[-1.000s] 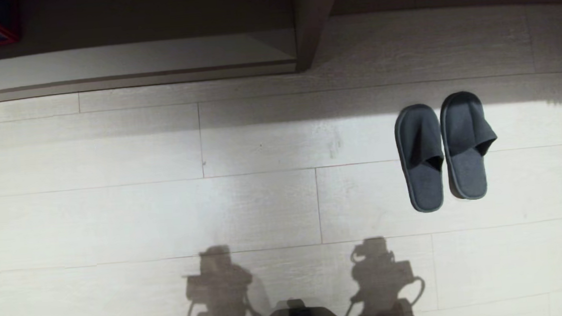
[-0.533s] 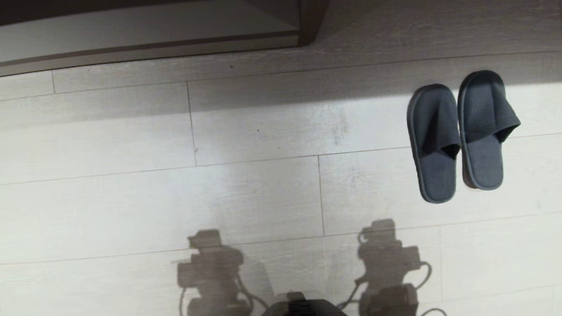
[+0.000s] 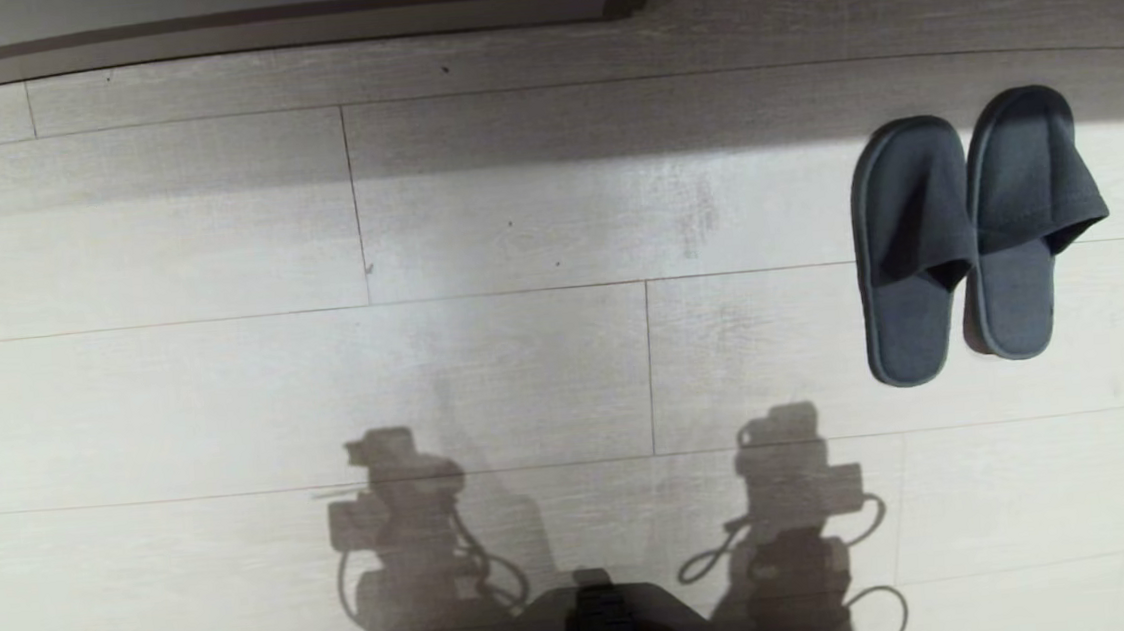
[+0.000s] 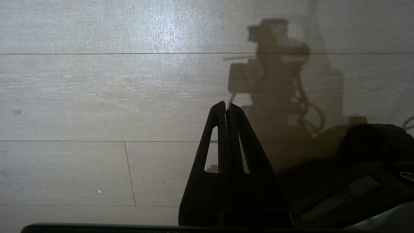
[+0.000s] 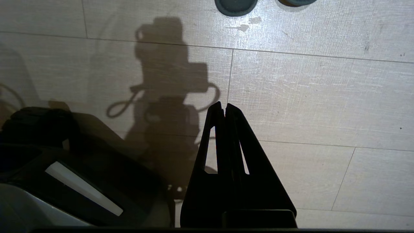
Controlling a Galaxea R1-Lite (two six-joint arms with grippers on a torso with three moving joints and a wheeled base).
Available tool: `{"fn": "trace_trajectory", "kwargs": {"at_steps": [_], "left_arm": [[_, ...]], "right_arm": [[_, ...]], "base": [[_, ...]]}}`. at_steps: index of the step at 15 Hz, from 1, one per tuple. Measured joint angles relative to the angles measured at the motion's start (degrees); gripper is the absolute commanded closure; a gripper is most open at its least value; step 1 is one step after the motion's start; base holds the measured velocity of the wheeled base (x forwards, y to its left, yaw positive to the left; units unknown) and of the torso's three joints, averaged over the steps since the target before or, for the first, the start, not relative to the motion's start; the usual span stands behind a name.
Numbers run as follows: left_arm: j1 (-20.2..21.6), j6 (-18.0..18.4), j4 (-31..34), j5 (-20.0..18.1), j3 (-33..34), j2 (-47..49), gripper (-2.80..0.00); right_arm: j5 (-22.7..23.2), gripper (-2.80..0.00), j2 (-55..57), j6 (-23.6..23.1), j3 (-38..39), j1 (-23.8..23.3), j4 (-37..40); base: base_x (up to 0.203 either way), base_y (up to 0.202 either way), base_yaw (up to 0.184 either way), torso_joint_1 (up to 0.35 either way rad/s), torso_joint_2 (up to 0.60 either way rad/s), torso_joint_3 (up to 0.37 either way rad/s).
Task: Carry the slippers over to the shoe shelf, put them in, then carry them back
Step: Pick up the slippers on the floor
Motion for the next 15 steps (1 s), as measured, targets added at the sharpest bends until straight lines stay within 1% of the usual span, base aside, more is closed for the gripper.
{"fn": "trace_trajectory", "kwargs": {"at_steps": [6, 8, 11, 15], "left_arm": [[0.0, -0.1, 0.0, 0.0, 0.0, 0.0, 0.00], [0.0, 0.0, 0.0, 0.0, 0.0, 0.0, 0.00], [0.0, 0.1, 0.0, 0.0, 0.0, 0.0, 0.00], [0.0, 0.1, 0.0, 0.0, 0.0, 0.0, 0.00]], "right_arm": [[0.0, 0.00, 0.0, -0.1, 0.0, 0.0, 0.0], [0.0, 0.00, 0.0, -1.2, -0.2, 0.0, 0.0], [0.7, 0.00, 2.9, -2.0, -5.0, 0.1, 0.7], [1.0, 0.00, 15.5, -3.7, -14.2, 0.3, -0.3]], "base": [[0.000, 0.000, 0.000, 0.000, 0.00, -0.013], [0.000, 0.000, 0.000, 0.000, 0.00, 0.000], [0.000, 0.000, 0.000, 0.000, 0.00, 0.000], [0.000, 0.000, 0.000, 0.000, 0.00, 0.000]]}}
